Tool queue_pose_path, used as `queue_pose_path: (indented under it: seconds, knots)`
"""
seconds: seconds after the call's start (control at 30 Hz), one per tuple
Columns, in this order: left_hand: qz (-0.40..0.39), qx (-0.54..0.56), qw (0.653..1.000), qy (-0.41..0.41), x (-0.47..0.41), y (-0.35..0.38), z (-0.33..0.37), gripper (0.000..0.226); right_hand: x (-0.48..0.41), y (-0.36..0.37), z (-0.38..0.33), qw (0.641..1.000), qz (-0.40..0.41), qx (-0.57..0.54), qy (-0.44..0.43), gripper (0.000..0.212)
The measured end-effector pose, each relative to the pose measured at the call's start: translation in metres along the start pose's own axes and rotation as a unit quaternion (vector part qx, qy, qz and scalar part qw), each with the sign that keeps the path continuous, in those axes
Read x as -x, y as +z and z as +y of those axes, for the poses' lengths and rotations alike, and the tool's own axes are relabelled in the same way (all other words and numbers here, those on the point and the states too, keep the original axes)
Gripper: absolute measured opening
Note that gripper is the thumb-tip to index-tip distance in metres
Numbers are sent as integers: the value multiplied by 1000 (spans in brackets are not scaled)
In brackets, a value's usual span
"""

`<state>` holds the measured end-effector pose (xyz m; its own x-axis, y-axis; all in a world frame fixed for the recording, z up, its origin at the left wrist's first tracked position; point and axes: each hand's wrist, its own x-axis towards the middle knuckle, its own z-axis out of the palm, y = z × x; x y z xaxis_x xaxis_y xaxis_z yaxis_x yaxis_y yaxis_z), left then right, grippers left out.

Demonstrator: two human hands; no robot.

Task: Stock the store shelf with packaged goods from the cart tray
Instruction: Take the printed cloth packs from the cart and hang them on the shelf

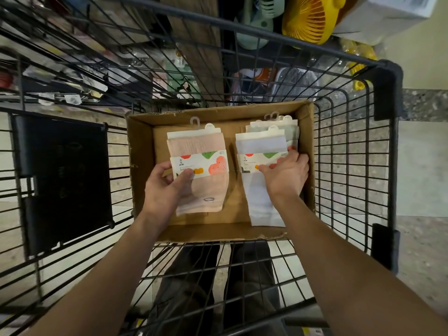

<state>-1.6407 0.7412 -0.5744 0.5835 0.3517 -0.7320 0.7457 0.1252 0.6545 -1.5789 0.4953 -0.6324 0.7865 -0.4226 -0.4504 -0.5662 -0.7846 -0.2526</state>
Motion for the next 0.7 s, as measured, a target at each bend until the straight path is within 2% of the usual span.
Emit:
queue_pose_path:
  seconds: [0.13, 0.23, 0.33, 0.43, 0.53, 0.63, 0.7]
  knots:
    - [-6, -8, 1000, 3, 4, 0, 1, 40, 1, -5, 4, 999, -4, 9, -34, 84]
    - [-14, -14, 1000, 15, 11, -2, 4, 40, 4, -9, 6, 998, -31, -3, -55, 63]
    - [-20, -23, 999, 30, 18, -4, 11, 38, 9, -20, 5, 989, -72, -123, -34, 48]
    - [-23, -26, 998, 46, 26, -6, 20, 36, 14, -37, 0, 961, -122, -247, 20, 47]
    - [-32, -22, 998, 57, 42, -11, 37, 36, 28, -60, -2, 950, -134, -281, 10, 45]
    - [-31, -47, 993, 101, 68, -19, 59, 33, 54, -93, -8, 941, -134, -309, -10, 32]
    - [-34, -53, 990, 127, 89, -26, 77, 30, 74, -121, -12, 927, -129, -352, -11, 31]
